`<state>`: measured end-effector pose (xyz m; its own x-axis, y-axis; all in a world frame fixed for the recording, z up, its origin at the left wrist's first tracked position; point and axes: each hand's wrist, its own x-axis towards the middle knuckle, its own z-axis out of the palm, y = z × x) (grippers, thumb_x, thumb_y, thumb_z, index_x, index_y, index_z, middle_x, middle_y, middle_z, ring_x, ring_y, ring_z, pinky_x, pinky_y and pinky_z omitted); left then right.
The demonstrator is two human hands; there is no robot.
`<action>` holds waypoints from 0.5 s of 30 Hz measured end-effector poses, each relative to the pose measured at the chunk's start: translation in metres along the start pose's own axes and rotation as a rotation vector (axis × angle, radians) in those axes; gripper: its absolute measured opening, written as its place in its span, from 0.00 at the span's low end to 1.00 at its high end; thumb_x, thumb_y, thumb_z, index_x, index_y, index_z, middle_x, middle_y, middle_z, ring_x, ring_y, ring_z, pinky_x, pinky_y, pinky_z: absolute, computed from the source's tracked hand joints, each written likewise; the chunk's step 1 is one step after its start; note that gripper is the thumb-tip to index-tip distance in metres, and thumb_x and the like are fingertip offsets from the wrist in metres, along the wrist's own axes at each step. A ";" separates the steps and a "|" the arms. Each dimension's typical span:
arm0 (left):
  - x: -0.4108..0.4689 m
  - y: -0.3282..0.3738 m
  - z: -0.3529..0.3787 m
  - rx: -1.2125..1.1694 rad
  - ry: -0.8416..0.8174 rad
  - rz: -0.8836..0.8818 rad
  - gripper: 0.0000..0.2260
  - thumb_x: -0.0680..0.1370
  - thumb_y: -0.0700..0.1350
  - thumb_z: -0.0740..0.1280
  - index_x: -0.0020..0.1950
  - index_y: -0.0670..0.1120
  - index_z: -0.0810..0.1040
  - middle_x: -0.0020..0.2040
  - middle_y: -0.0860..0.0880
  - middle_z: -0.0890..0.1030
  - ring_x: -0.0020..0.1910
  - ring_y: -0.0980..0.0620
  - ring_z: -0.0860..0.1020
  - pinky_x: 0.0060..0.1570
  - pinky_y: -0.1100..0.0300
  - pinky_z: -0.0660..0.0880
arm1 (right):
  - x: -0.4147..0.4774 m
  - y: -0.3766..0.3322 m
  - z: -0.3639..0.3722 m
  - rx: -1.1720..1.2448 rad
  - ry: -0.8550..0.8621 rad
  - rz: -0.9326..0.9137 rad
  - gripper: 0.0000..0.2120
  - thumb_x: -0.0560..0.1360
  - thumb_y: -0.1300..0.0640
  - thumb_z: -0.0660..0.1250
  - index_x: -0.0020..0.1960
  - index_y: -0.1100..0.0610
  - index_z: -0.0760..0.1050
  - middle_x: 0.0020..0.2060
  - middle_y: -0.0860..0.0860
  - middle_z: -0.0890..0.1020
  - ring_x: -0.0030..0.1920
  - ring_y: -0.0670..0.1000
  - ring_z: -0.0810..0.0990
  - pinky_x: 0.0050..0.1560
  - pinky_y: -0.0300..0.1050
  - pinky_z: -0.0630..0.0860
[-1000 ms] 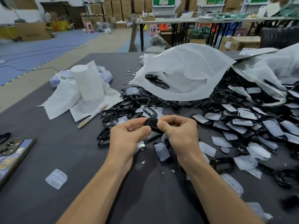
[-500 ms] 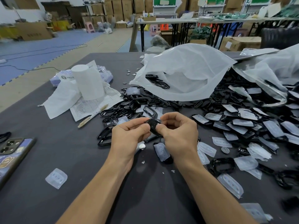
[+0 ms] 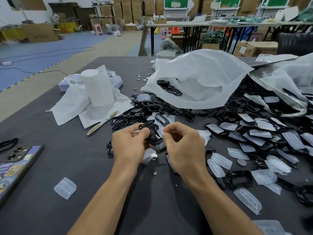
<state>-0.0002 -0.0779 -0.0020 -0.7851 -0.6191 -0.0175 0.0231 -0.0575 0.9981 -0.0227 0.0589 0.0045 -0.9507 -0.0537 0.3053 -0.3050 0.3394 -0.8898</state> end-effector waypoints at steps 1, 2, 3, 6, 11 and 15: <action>0.006 0.001 -0.005 -0.064 0.054 -0.038 0.12 0.77 0.34 0.72 0.39 0.48 0.88 0.37 0.44 0.87 0.33 0.48 0.86 0.31 0.59 0.81 | 0.005 0.000 -0.003 -0.039 0.007 -0.012 0.08 0.76 0.60 0.72 0.43 0.48 0.84 0.34 0.38 0.84 0.38 0.40 0.82 0.41 0.33 0.77; 0.012 0.003 -0.012 -0.130 0.110 -0.077 0.11 0.78 0.33 0.71 0.40 0.45 0.87 0.38 0.43 0.87 0.32 0.48 0.85 0.29 0.61 0.79 | 0.013 0.000 -0.006 -0.084 0.015 -0.018 0.09 0.77 0.61 0.71 0.45 0.48 0.85 0.34 0.39 0.84 0.37 0.40 0.82 0.42 0.34 0.78; 0.019 0.004 -0.019 -0.195 0.161 -0.111 0.09 0.78 0.33 0.71 0.42 0.44 0.86 0.39 0.43 0.87 0.32 0.49 0.84 0.28 0.62 0.79 | 0.022 0.001 -0.010 -0.144 0.015 -0.012 0.10 0.77 0.62 0.70 0.47 0.48 0.86 0.36 0.40 0.85 0.38 0.40 0.82 0.44 0.36 0.79; 0.032 0.006 -0.034 -0.330 0.240 -0.162 0.04 0.78 0.32 0.71 0.48 0.39 0.84 0.37 0.45 0.85 0.34 0.47 0.80 0.29 0.62 0.80 | 0.061 0.003 -0.013 -0.440 -0.107 0.070 0.13 0.77 0.63 0.68 0.53 0.49 0.87 0.49 0.47 0.88 0.53 0.49 0.85 0.60 0.42 0.78; 0.029 0.006 -0.029 -0.330 0.200 -0.146 0.07 0.78 0.33 0.71 0.42 0.42 0.84 0.34 0.48 0.85 0.32 0.49 0.80 0.29 0.63 0.79 | 0.099 0.006 0.006 -0.756 -0.410 0.067 0.07 0.74 0.62 0.73 0.45 0.51 0.86 0.47 0.53 0.88 0.54 0.56 0.84 0.52 0.41 0.77; 0.027 0.005 -0.028 -0.300 0.171 -0.136 0.07 0.77 0.33 0.72 0.41 0.42 0.85 0.37 0.46 0.86 0.32 0.50 0.82 0.30 0.62 0.79 | 0.103 0.012 0.010 -0.750 -0.334 0.070 0.05 0.76 0.59 0.72 0.46 0.53 0.86 0.48 0.56 0.87 0.53 0.59 0.84 0.55 0.46 0.80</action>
<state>-0.0043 -0.1165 0.0004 -0.6794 -0.7103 -0.1839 0.1261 -0.3599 0.9244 -0.1244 0.0482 0.0217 -0.9687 -0.2456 0.0349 -0.2385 0.8832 -0.4037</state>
